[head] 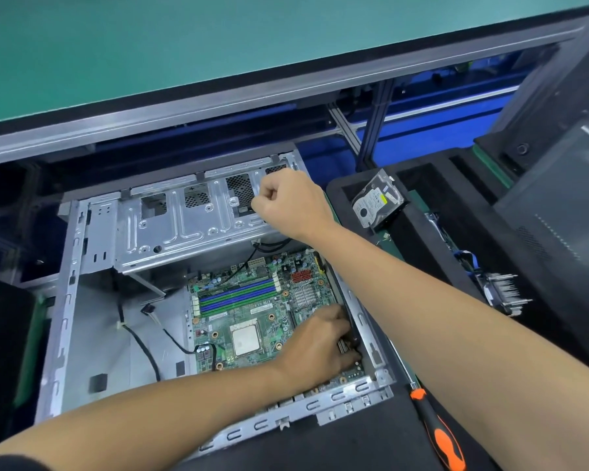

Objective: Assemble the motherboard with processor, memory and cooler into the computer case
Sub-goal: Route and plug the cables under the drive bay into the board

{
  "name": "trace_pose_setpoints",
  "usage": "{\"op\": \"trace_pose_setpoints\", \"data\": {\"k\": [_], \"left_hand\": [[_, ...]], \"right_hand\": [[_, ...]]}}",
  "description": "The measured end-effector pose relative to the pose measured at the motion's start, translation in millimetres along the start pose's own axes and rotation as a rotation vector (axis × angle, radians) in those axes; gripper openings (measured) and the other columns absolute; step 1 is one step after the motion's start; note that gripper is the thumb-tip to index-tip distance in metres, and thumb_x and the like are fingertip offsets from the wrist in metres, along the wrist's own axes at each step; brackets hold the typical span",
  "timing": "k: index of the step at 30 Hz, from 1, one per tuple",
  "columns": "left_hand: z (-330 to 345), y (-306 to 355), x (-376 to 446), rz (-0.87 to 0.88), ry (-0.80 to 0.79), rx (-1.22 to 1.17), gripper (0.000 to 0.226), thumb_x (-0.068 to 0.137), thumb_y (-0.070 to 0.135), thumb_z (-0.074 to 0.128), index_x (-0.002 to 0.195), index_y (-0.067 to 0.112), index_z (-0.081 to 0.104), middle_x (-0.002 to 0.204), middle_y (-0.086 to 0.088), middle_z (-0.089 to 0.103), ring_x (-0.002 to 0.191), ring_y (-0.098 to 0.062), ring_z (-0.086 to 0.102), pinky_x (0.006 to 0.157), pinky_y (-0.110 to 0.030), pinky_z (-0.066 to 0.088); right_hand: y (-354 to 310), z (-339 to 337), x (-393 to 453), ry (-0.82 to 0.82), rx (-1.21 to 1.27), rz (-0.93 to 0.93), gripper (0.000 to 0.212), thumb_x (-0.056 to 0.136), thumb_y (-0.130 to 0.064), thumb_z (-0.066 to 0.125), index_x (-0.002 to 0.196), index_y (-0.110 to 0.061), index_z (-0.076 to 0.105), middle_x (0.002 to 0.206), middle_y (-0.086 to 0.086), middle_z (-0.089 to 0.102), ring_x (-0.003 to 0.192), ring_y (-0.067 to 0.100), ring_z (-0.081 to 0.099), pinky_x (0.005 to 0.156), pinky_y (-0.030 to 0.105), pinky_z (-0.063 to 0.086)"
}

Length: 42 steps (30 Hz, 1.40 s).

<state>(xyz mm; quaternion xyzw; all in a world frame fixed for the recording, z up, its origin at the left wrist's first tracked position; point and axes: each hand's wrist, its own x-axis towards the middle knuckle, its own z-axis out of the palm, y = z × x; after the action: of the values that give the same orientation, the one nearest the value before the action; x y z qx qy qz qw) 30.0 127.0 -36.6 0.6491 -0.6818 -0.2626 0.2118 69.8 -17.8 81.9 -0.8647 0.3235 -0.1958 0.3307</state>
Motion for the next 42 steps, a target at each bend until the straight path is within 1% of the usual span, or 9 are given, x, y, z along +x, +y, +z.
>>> {"op": "trace_pose_setpoints", "data": {"k": [4,10,14,18,23,28,37,40,42], "left_hand": [[-15.8,4.6,0.4,0.011,-0.026,-0.021,0.025,0.079,0.035,0.071,0.091,0.012,0.070,0.096,0.008,0.054,0.085,-0.010,0.051,0.072,-0.015,0.046],[-49.2,5.8,-3.0,-0.146,-0.374,-0.440,0.016,0.076,0.025,0.079,0.068,0.020,0.066,0.056,0.017,0.059,0.051,0.006,0.051,0.050,-0.009,0.038],[-62.6,5.9,-2.8,-0.180,-0.478,-0.589,0.017,0.076,0.020,0.079,0.081,0.006,0.072,0.065,0.014,0.066,0.059,0.001,0.058,0.060,-0.013,0.045],[-61.3,7.3,1.1,-0.196,-0.547,-0.567,0.023,0.077,0.023,0.078,0.093,0.007,0.072,0.088,-0.010,0.071,0.074,-0.012,0.061,0.077,-0.037,0.052],[-58.6,6.2,-0.7,-0.213,-0.559,-0.556,0.023,0.078,0.024,0.076,0.092,0.006,0.072,0.086,-0.012,0.070,0.072,-0.012,0.058,0.072,-0.033,0.047],[-71.0,4.6,-2.3,-0.187,-0.589,-0.600,0.013,0.078,0.021,0.077,0.089,0.015,0.075,0.073,0.011,0.069,0.064,0.000,0.060,0.062,-0.010,0.043],[-91.6,-7.0,-10.0,-0.222,-0.724,-0.552,0.017,0.076,0.013,0.077,0.093,0.014,0.073,0.072,0.012,0.069,0.068,-0.002,0.063,0.067,-0.012,0.047],[-92.8,-1.0,-8.6,-0.176,-0.803,-0.466,0.013,0.077,0.008,0.075,0.080,0.021,0.072,0.067,0.013,0.068,0.062,0.000,0.062,0.060,-0.011,0.047],[-90.4,2.4,-7.0,-0.144,-0.841,-0.411,0.027,0.076,0.002,0.073,0.068,0.027,0.067,0.060,0.017,0.065,0.056,0.003,0.059,0.054,-0.010,0.044]], "right_hand": [[-0.8,0.8,-1.1,-0.005,0.002,0.005,0.025,0.078,-0.019,0.057,0.059,-0.016,0.041,0.056,0.000,0.040,0.054,0.016,0.033,0.053,0.026,0.032],[-2.4,0.5,-1.1,-0.002,-0.002,0.016,0.024,0.078,-0.021,0.057,0.060,-0.015,0.042,0.058,0.001,0.041,0.055,0.017,0.034,0.053,0.027,0.031],[-1.6,0.8,-1.2,-0.001,-0.001,0.018,0.026,0.078,-0.021,0.056,0.059,-0.016,0.039,0.057,0.002,0.039,0.055,0.017,0.033,0.054,0.027,0.031],[-2.5,0.5,-0.8,0.000,-0.006,0.024,0.027,0.078,-0.020,0.056,0.057,-0.017,0.039,0.057,0.000,0.042,0.056,0.016,0.036,0.056,0.027,0.036],[-1.2,0.4,-0.4,-0.005,-0.003,0.023,0.023,0.079,-0.020,0.056,0.059,-0.015,0.045,0.059,0.001,0.045,0.056,0.016,0.038,0.056,0.027,0.036],[-0.6,1.7,0.8,0.003,-0.008,0.013,0.024,0.078,-0.021,0.056,0.059,-0.016,0.043,0.058,0.001,0.044,0.057,0.016,0.038,0.056,0.027,0.036],[-1.4,1.2,0.3,0.003,-0.002,0.001,0.022,0.077,-0.021,0.054,0.059,-0.015,0.043,0.057,0.000,0.040,0.056,0.015,0.034,0.057,0.028,0.036],[-1.2,1.1,0.3,0.004,-0.009,0.005,0.027,0.077,-0.020,0.055,0.056,-0.017,0.039,0.053,-0.004,0.039,0.055,0.015,0.035,0.057,0.028,0.037],[-0.9,1.0,0.6,0.006,-0.009,0.005,0.029,0.077,-0.019,0.055,0.054,-0.018,0.037,0.052,-0.005,0.037,0.054,0.015,0.035,0.057,0.028,0.037]]}}
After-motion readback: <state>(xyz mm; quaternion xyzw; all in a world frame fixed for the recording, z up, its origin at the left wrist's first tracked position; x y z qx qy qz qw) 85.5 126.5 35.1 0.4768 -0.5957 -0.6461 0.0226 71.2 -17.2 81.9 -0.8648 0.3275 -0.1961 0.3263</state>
